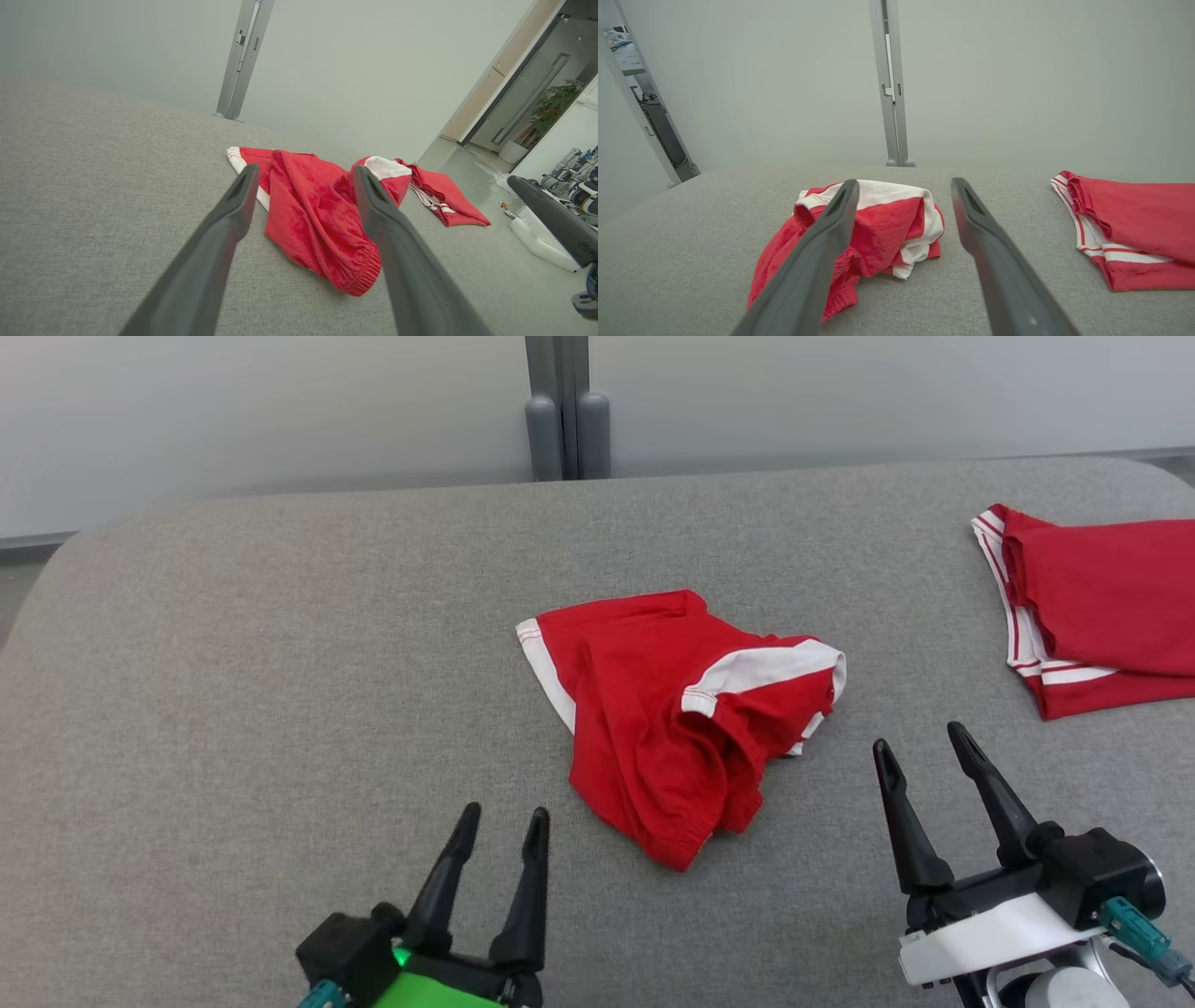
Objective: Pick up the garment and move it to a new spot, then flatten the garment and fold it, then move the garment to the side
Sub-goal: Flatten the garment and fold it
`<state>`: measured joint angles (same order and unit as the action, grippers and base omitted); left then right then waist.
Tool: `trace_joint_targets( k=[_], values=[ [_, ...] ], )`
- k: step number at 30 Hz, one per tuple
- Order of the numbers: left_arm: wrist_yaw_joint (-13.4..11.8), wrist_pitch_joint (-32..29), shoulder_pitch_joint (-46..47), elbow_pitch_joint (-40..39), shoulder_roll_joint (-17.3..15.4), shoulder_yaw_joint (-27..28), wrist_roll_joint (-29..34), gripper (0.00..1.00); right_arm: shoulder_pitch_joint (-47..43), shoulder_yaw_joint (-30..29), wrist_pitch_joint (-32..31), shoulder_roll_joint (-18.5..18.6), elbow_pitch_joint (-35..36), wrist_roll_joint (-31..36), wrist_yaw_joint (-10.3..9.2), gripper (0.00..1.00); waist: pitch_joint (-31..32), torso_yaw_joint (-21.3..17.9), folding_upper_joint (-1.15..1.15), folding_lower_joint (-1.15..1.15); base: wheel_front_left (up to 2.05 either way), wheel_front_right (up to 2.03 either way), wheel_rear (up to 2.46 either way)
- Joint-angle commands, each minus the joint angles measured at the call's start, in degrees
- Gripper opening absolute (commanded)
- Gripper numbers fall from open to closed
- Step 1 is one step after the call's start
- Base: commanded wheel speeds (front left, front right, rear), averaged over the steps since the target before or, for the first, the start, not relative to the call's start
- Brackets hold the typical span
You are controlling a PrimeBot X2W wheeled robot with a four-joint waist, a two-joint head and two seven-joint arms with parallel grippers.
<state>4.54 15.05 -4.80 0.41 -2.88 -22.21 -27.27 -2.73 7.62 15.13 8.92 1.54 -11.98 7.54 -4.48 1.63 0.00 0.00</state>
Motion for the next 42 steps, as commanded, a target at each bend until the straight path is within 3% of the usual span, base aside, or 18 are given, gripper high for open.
trace_joint_targets(
  k=[1,8,12,25,42],
  values=[
    [0.9,0.1,2.3,1.2,0.0,-1.5,-2.9,1.0,1.0,-0.3,0.0,0.3,0.3,0.0,-0.12,1.0,-2.1,-0.3,0.0,0.0,0.0,0.0,0.0],
    [3.0,-6.5,10.8,4.7,-0.1,-12.0,-23.4,1.0,2.7,-1.1,0.0,0.7,0.7,0.1,-0.12,1.0,-6.4,-1.3,0.0,0.0,0.0,0.0,0.0],
    [3.0,-8.4,14.8,4.8,-0.1,-14.8,-29.2,1.0,3.8,-1.4,0.0,0.4,0.9,0.1,-0.12,1.0,-8.6,-2.3,0.0,0.0,0.0,0.0,0.0],
    [3.1,-7.8,23.8,5.5,-1.0,-18.5,-35.8,1.0,7.6,-1.9,0.0,-0.2,1.4,-0.3,-0.12,1.0,-15.6,-4.5,0.0,0.0,0.0,0.0,0.0],
    [3.0,-3.6,29.0,8.4,-2.1,-18.5,-40.7,1.0,8.9,-2.3,0.0,-0.3,1.2,-0.1,-0.12,1.0,-17.7,-5.7,0.0,0.0,0.0,0.0,0.0]
  ],
)
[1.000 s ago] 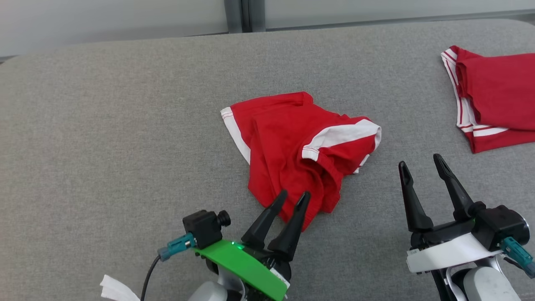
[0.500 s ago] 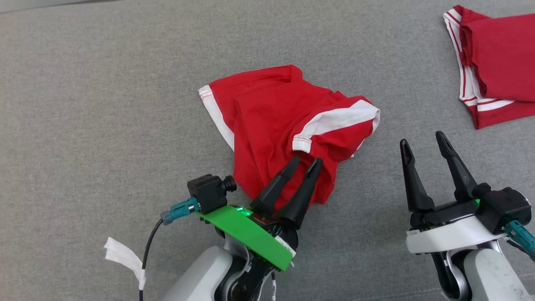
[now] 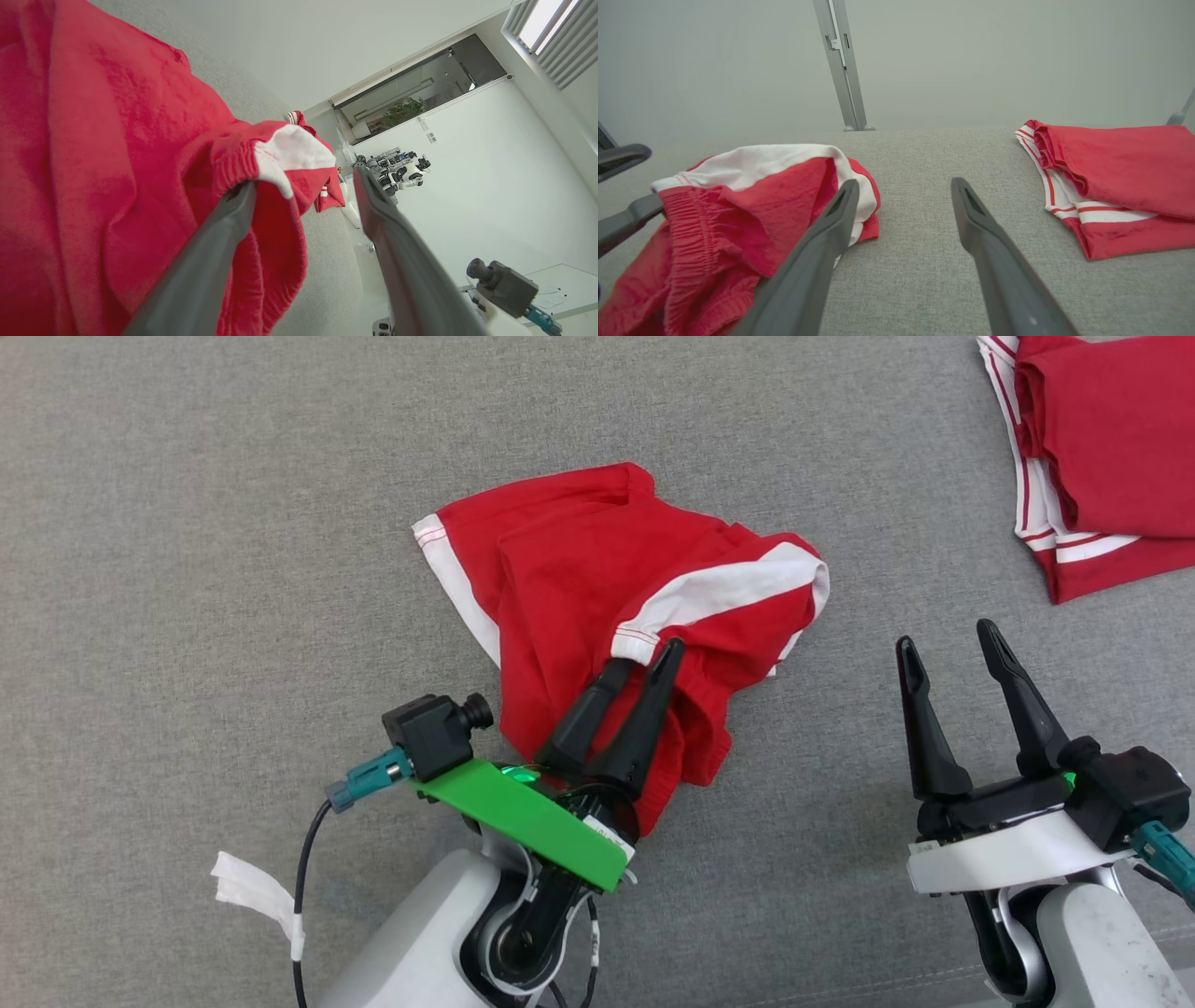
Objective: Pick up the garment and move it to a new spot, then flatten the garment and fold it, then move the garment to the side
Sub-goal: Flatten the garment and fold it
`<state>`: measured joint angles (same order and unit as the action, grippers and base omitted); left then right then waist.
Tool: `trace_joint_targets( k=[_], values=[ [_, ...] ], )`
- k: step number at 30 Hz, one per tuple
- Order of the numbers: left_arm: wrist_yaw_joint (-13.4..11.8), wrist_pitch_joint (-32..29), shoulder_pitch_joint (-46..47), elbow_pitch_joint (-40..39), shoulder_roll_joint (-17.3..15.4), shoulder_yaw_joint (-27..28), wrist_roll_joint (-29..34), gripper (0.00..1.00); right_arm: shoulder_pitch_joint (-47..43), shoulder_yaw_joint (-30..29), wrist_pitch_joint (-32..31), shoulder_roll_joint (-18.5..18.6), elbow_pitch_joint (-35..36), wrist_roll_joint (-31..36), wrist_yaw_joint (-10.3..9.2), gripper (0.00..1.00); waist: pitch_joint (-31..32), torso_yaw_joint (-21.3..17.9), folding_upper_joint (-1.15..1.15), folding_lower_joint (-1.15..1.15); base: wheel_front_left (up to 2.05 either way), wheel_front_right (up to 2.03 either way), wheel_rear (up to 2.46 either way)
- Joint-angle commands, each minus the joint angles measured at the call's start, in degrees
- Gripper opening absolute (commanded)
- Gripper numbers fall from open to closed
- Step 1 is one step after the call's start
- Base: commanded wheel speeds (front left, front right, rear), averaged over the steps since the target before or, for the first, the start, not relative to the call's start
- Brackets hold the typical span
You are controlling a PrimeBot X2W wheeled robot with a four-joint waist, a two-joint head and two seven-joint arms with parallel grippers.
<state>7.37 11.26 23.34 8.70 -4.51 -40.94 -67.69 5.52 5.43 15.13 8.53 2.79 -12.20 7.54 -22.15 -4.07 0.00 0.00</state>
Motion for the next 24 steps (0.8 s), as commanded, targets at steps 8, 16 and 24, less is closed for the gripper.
trace_joint_targets(
  k=[8,16,24],
  values=[
    [-0.1,0.1,1.8,2.4,-0.6,1.3,-1.8,0.0,0.6,0.7,0.0,-0.3,-0.1,-0.3,-0.12,1.0,-0.2,-0.4,0.0,0.0,0.0,0.0,0.0],
    [-1.1,1.6,6.6,4.6,-1.6,3.1,1.9,0.0,2.9,0.6,0.0,-1.4,-0.4,-0.9,-0.12,1.0,-1.6,-2.4,0.0,0.0,0.0,0.0,0.0],
    [-0.2,-0.2,13.1,-0.5,-4.9,-0.3,7.2,0.0,1.1,0.6,0.0,-1.9,-0.7,-1.6,-0.12,1.0,0.9,-3.1,0.0,0.0,0.0,0.0,0.0]
  ],
)
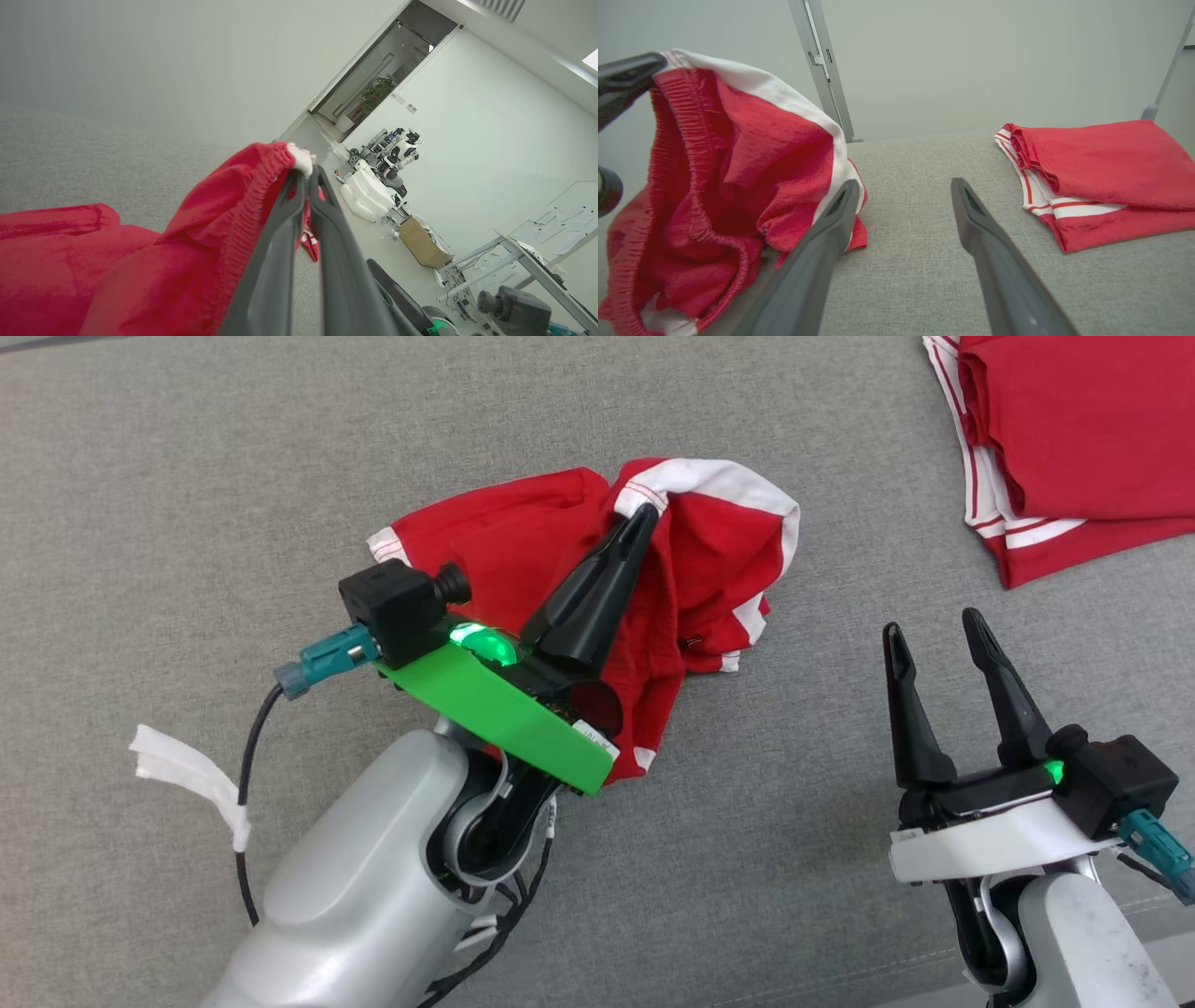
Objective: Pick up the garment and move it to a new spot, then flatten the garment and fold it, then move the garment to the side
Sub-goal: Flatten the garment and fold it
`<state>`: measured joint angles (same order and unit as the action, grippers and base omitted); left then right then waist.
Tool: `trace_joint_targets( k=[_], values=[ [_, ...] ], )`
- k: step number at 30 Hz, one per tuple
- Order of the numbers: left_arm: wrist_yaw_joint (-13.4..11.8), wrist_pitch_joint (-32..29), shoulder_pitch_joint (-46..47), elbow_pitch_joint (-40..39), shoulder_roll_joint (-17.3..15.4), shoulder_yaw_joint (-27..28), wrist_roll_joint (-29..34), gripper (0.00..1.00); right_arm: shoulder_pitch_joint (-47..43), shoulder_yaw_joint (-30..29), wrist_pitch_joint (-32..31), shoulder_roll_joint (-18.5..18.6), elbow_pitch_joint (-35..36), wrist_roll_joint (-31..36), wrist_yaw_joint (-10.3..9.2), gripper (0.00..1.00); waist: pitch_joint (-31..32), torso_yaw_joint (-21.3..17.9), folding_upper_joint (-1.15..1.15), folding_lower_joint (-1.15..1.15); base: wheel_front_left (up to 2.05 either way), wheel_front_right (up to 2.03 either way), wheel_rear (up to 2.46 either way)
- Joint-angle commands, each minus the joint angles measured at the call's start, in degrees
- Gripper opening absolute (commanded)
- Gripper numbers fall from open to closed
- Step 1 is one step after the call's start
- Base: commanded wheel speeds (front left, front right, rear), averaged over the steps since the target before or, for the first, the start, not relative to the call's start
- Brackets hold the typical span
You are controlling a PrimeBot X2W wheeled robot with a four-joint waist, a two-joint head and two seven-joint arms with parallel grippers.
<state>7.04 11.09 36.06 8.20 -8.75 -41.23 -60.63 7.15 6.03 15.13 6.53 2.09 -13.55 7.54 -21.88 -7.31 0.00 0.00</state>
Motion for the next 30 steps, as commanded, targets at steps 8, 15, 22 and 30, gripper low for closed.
trace_joint_targets(
  k=[8,15,22,30],
  values=[
    [-3.9,-1.2,-6.6,-9.7,-9.0,0.5,2.4,0.0,-1.1,4.2,0.0,1.7,-5.0,-14.9,-0.11,1.0,0.9,3.7,0.0,0.0,0.0,0.0,0.0],
    [-6.6,-0.5,-13.2,-15.7,-14.4,2.3,1.9,0.0,1.8,9.6,0.0,5.8,-10.6,-25.6,-0.11,1.0,0.3,7.1,0.0,0.0,0.0,0.0,0.0],
    [-8.4,-0.2,-15.9,-18.3,-17.8,4.0,2.2,0.0,5.9,18.7,0.0,10.3,-15.6,-38.4,-0.07,1.0,0.2,9.7,0.0,0.0,0.0,0.0,0.0],
    [-8.6,1.2,-16.6,-17.8,-18.1,5.7,1.7,0.0,7.7,21.1,-0.1,12.8,-19.4,-36.7,-0.06,1.0,-0.1,10.9,0.0,0.0,0.0,0.0,0.0]
  ],
)
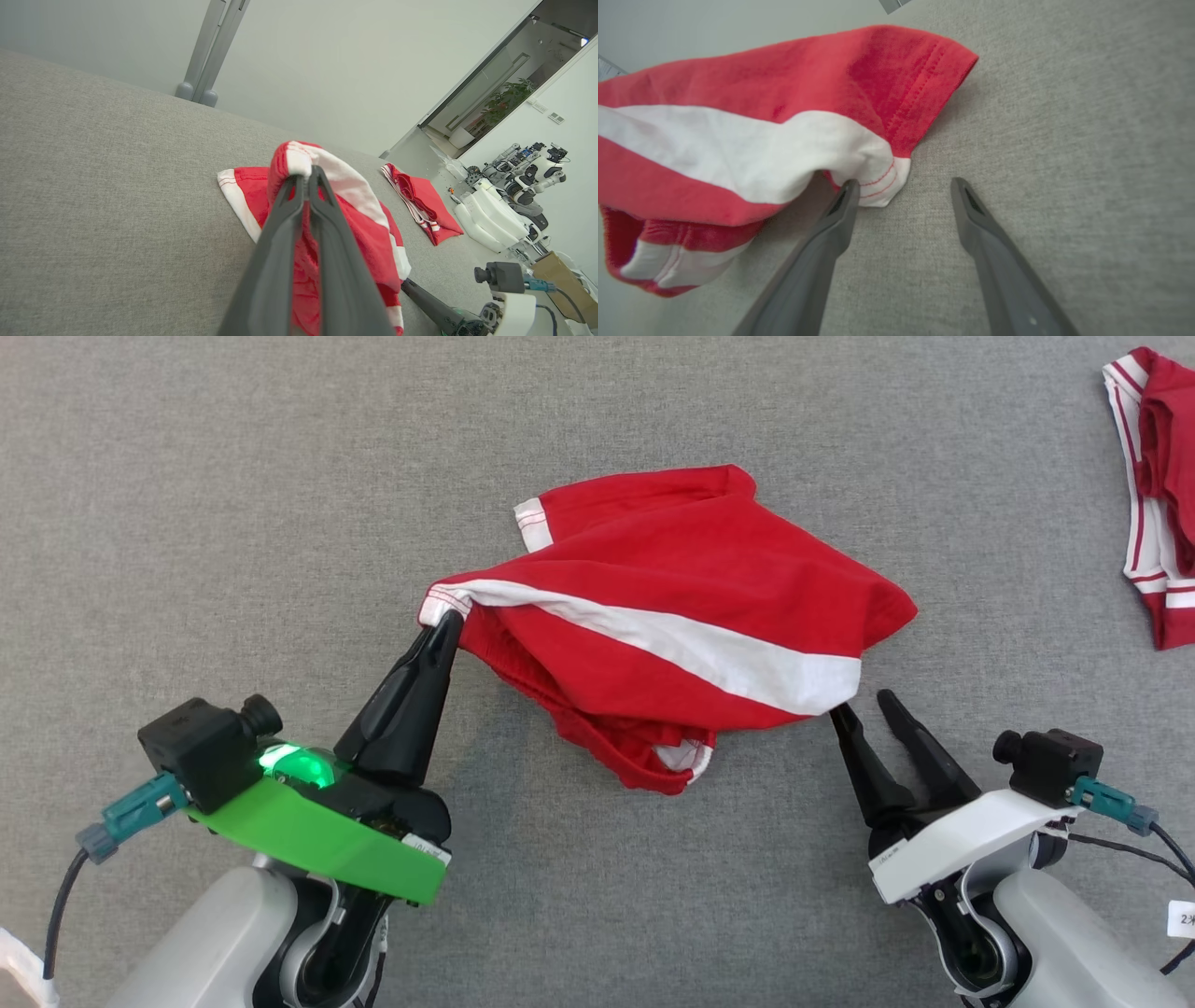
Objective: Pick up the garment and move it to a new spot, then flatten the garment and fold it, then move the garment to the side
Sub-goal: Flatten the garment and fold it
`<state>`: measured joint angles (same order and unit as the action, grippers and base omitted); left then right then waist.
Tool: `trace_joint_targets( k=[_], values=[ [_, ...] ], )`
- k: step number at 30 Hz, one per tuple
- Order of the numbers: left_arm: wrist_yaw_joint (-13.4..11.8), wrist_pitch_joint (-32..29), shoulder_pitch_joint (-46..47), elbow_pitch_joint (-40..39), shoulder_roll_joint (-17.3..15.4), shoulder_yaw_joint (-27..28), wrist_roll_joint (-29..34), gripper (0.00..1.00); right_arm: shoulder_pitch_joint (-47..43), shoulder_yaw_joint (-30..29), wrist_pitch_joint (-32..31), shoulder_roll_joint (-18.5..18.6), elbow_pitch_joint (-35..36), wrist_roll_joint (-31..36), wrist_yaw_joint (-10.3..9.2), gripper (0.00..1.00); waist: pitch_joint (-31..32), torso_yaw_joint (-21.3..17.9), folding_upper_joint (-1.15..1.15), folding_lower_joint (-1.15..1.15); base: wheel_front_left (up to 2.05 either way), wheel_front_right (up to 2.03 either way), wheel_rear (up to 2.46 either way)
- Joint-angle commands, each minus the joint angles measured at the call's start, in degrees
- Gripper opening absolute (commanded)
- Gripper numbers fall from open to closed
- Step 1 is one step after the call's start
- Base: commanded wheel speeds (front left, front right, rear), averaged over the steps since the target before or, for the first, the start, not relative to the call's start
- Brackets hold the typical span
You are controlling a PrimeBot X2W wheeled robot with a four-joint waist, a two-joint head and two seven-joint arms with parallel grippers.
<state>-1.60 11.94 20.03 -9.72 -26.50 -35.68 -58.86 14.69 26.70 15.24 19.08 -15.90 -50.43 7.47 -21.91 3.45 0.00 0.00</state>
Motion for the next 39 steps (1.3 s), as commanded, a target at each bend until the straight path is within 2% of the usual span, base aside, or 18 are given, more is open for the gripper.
trace_joint_targets(
  k=[1,6,7,8,10,20,26,29,33,36,39],
  values=[
    [0.1,0.5,-0.5,0.2,-0.4,0.3,-0.1,0.0,0.4,0.9,-0.2,0.4,-1.6,0.6,0.02,1.0,-0.1,0.2,0.0,0.0,0.0,0.0,0.0],
    [0.5,0.6,-0.3,0.7,-0.3,0.4,-0.2,0.0,2.3,4.9,-0.3,0.3,-2.6,4.0,0.06,1.0,-0.1,0.4,0.0,0.0,0.0,0.0,0.0],
    [0.5,0.6,-0.2,0.8,-0.3,0.4,-0.1,0.0,2.6,5.5,-0.3,0.2,-3.0,4.4,0.13,0.87,0.0,0.4,0.0,0.0,0.0,0.0,0.0],
    [0.5,0.6,-0.2,0.9,-0.3,0.3,-0.1,0.0,3.0,6.2,-0.4,0.2,-3.4,5.3,0.19,0.38,0.0,0.5,0.0,0.0,0.0,0.0,0.0],
    [0.4,0.6,-0.2,0.9,-0.4,0.3,0.0,0.0,3.8,6.1,-0.4,0.1,-3.6,7.0,0.18,0.0,0.1,0.5,0.0,0.0,0.0,0.0,0.0],
    [0.6,-0.4,0.8,0.5,-1.9,0.1,1.0,0.0,2.7,0.0,-0.1,3.1,1.1,20.2,0.0,0.0,0.9,-0.7,0.0,0.0,0.0,0.0,0.0],
    [2.1,-6.0,7.7,-2.2,-5.3,-0.9,3.9,0.0,3.1,-6.4,-0.1,8.9,6.6,27.2,0.0,0.0,1.0,-2.6,0.0,0.0,0.0,0.0,0.0],
    [3.1,-9.6,13.9,-3.7,-6.9,-0.8,5.6,0.0,6.4,-8.5,-0.1,12.5,8.3,29.5,0.0,0.0,0.4,-4.1,0.0,0.0,0.0,0.0,0.0],
    [4.7,-15.3,25.6,-3.1,-7.6,-0.5,8.5,0.0,15.5,-8.0,-0.1,17.7,8.7,30.0,-0.01,0.0,-1.9,-6.4,0.0,0.0,0.0,0.0,0.0],
    [6.2,-18.1,34.8,0.0,-6.3,-0.8,10.6,0.0,24.2,-6.2,-0.1,20.2,7.9,28.1,-0.02,0.0,-4.3,-8.0,0.0,0.0,0.0,0.0,0.0],
    [7.7,-19.2,45.3,5.0,-4.2,-1.6,13.4,0.0,34.1,-4.9,-0.1,20.7,6.5,26.8,-0.03,0.0,-7.1,-9.6,0.0,0.0,0.0,0.0,0.0]
  ],
)
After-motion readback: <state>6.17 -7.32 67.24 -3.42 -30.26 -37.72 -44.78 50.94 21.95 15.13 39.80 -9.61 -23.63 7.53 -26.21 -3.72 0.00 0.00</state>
